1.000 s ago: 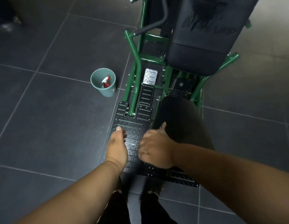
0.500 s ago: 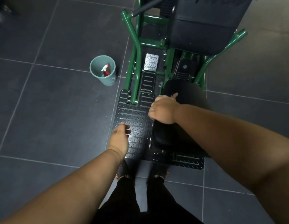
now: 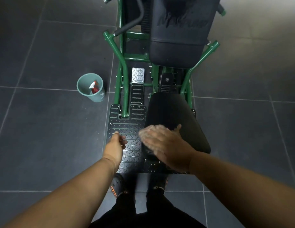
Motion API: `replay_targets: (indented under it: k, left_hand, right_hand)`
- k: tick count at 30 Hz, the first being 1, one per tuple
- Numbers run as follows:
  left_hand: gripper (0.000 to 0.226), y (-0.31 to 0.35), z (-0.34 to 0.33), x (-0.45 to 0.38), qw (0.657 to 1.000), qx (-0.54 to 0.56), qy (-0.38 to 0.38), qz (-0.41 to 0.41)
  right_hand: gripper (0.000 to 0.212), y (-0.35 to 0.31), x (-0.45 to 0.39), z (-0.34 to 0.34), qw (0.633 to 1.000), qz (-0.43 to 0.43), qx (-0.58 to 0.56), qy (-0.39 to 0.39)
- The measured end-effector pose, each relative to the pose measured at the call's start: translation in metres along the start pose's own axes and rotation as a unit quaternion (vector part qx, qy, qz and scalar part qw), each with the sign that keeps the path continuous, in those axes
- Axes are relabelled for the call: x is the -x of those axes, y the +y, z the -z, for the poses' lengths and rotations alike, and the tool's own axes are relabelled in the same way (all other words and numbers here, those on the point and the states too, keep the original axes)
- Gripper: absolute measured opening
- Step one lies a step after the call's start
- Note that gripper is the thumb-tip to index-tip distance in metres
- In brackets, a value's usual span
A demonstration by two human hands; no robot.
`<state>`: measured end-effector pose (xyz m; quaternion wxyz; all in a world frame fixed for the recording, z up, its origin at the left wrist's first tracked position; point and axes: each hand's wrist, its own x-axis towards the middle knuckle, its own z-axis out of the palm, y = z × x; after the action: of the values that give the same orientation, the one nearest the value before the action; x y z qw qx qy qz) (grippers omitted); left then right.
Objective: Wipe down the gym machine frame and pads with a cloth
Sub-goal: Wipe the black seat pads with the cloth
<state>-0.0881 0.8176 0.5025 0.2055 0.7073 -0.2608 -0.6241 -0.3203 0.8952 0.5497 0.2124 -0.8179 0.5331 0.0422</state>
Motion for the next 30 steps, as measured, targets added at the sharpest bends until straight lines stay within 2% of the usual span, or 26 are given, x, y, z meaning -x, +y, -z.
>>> replay_targets:
  k: [4,7,10,14,17,19,22,25,26,28,29,30]
  left_hand:
    - [0.050,-0.003,-0.003,-0.003,1.000,-0.005,-0.009,0.000]
    - [0.051,-0.007,-0.005,-0.003,0.999,-0.047,-0.020,0.001]
    - [0.041,-0.003,-0.011,0.006,0.991,-0.122,-0.046,-0.018]
    - [0.025,0.010,-0.034,0.022,0.980,-0.178,-0.062,-0.066]
    - [0.022,0.016,-0.056,0.031,0.976,-0.190,-0.060,-0.088]
    - [0.019,0.017,-0.065,0.034,0.972,-0.205,-0.070,-0.088]
    - [0.022,0.013,-0.070,0.034,0.959,-0.254,-0.075,-0.100]
    - [0.021,0.009,-0.069,0.037,0.945,-0.292,-0.073,-0.127]
    - [0.017,0.009,-0.068,0.040,0.938,-0.307,-0.076,-0.141]
    - [0.014,0.010,-0.066,0.044,0.931,-0.321,-0.082,-0.154]
    - [0.015,0.010,-0.065,0.044,0.931,-0.320,-0.084,-0.152]
    - [0.017,0.011,-0.064,0.044,0.933,-0.318,-0.086,-0.145]
  right_hand:
    - [0.067,0.048,-0.027,0.003,0.989,-0.141,-0.019,-0.033]
    - [0.079,0.058,-0.034,0.001,0.985,-0.169,-0.014,-0.041]
    - [0.083,0.056,-0.025,-0.009,0.976,-0.212,-0.029,-0.038]
    - [0.067,0.031,0.024,-0.022,0.985,-0.167,-0.028,-0.020]
    - [0.066,0.007,0.073,-0.020,0.989,-0.143,-0.025,0.018]
    - [0.067,0.003,0.091,-0.020,0.986,-0.159,-0.041,0.031]
    - [0.062,0.023,0.084,-0.021,0.981,-0.181,-0.052,0.053]
    - [0.066,0.067,0.057,-0.020,0.982,-0.182,-0.046,0.026]
    - [0.069,0.082,0.050,-0.019,0.979,-0.195,-0.063,0.013]
    - [0.058,0.108,0.042,-0.015,0.961,-0.242,-0.130,-0.003]
    - [0.054,0.115,0.039,-0.011,0.944,-0.260,-0.205,0.004]
    - [0.052,0.116,0.040,-0.006,0.908,-0.282,-0.308,0.019]
